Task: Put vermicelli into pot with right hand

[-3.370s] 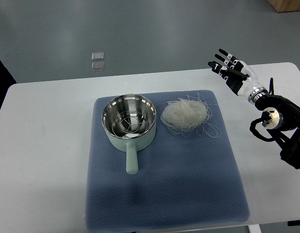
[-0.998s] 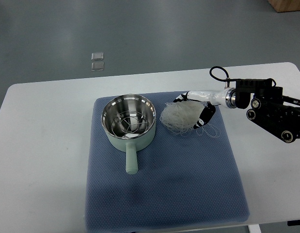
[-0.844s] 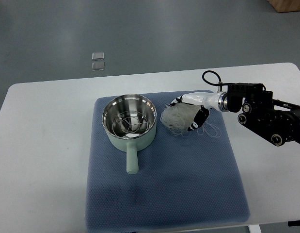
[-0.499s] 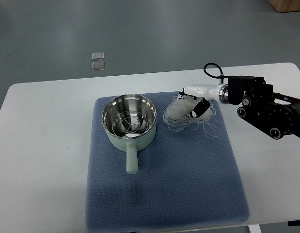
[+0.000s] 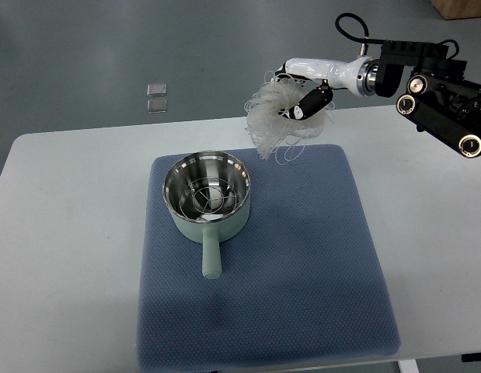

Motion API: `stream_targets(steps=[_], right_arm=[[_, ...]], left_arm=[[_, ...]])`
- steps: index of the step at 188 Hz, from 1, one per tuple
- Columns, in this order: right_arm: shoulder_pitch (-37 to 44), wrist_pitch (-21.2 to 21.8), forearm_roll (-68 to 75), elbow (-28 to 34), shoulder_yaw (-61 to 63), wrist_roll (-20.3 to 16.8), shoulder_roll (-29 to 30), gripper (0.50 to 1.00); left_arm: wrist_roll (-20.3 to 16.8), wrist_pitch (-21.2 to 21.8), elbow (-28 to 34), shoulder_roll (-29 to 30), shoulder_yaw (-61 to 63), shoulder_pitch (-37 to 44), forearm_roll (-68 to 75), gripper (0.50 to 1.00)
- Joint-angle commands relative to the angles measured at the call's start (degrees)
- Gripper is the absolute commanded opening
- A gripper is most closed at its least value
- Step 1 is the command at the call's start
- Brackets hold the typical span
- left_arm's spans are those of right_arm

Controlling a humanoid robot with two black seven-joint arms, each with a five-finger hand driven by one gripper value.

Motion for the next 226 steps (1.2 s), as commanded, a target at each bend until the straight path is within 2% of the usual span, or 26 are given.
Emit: stream_targets(steps=[1, 24, 34, 35, 53, 81, 82, 83, 84, 85, 86, 87, 88, 89, 90, 91, 92, 96, 129, 149, 186, 207, 226], right_arm=[[2.07, 1.55, 2.97, 1.96, 0.02, 0.16, 1.20, 0.500], [2.51, 2.43, 4.46, 3.72, -0.07, 0.25, 5.24, 0.500], [2.51, 2.43, 4.46, 3.72, -0.07, 0.25, 5.25, 0.500], [2.42, 2.51, 4.38, 3.89, -0.24, 0.25, 7.25, 0.500], [1.98, 2.52, 3.76, 3.63, -0.77, 0.25, 10.87, 0.500], [-2.50, 1.99, 0.60, 3.01, -1.21, 0.07, 14.47, 0.500], [-2.76, 1.99, 0.25, 3.01, -1.21, 0.07, 14.56, 0.551], [-2.76, 1.99, 0.25, 3.01, -1.21, 0.07, 14.56, 0.552], [-3.11, 1.99, -0.10, 3.01, -1.12, 0.07, 14.56, 0.628], [-3.11, 1.99, -0.11, 3.01, -1.12, 0.07, 14.56, 0.629], [-3.38, 1.99, -0.37, 3.01, -1.12, 0.07, 14.48, 0.692], [-3.38, 1.99, -0.37, 3.01, -1.12, 0.07, 14.47, 0.693], [-3.64, 1.99, -0.54, 3.01, -1.12, 0.07, 14.39, 0.753], [-3.64, 1.99, -0.55, 3.01, -1.12, 0.07, 14.39, 0.754], [-3.90, 1.99, -0.55, 3.01, -1.12, 0.07, 14.30, 0.800], [-3.91, 1.99, -0.55, 3.01, -1.12, 0.07, 14.30, 0.801], [-4.17, 1.99, -0.55, 3.01, -1.12, 0.07, 14.21, 0.831], [-4.52, 1.99, -0.63, 3.01, -0.95, 0.07, 14.21, 0.854], [-4.96, 1.64, -0.81, 2.66, 0.11, 0.07, 12.89, 0.870], [-4.61, 0.93, -0.11, 2.49, 1.87, 0.07, 10.17, 0.870], [-6.63, 1.02, 0.33, 1.87, 13.03, -0.28, 6.04, 0.870], [-11.90, 0.23, 6.40, -0.68, 20.85, -3.62, 3.75, 0.868], [-18.58, -3.72, 14.75, -1.73, 27.00, -6.08, 3.22, 0.868]], left_arm=[[0.00, 0.00, -0.07, 0.00, 0.01, -0.01, 0.00, 1.000], [0.00, 0.00, -0.07, 0.00, 0.01, -0.01, 0.00, 1.000], [0.00, 0.00, -0.07, 0.00, 0.01, -0.01, 0.00, 1.000], [0.00, 0.00, -0.07, 0.00, 0.01, -0.01, 0.00, 1.000], [0.00, 0.00, -0.07, 0.00, -0.08, -0.01, 0.00, 1.000], [0.00, 0.00, -0.07, 0.00, -0.08, -0.01, 0.00, 1.000], [0.00, 0.00, -0.07, 0.00, -0.08, -0.01, 0.00, 1.000], [0.00, 0.00, -0.07, 0.00, -0.08, -0.01, 0.00, 1.000], [0.00, 0.00, -0.07, 0.00, -0.08, -0.01, 0.00, 1.000], [0.00, 0.00, -0.07, 0.00, -0.08, -0.01, 0.00, 1.000], [0.00, 0.00, -0.07, 0.00, -0.08, -0.01, 0.00, 1.000], [0.00, 0.00, -0.07, 0.00, -0.08, -0.01, 0.00, 1.000], [0.00, 0.00, -0.07, 0.00, -0.08, -0.01, 0.00, 1.000], [0.00, 0.00, -0.07, 0.00, -0.08, -0.01, 0.00, 1.000], [0.00, 0.00, -0.07, 0.00, -0.08, -0.01, 0.00, 1.000], [0.00, 0.00, -0.07, 0.00, -0.08, -0.01, 0.00, 1.000], [0.00, 0.00, -0.07, 0.00, -0.08, -0.01, 0.00, 1.000], [0.00, 0.00, -0.07, 0.00, -0.08, -0.01, 0.00, 1.000], [0.00, 0.00, 0.10, 0.00, -0.08, -0.01, 0.00, 1.000], [0.00, 0.00, 0.10, 0.00, -0.08, -0.01, 0.00, 1.000], [0.00, 0.00, 0.01, 0.00, 0.01, -0.01, 0.00, 1.000], [0.00, 0.00, 0.01, 0.00, -0.08, -0.01, 0.00, 1.000], [0.00, 0.00, 0.01, 0.00, -0.08, -0.01, 0.00, 1.000]])
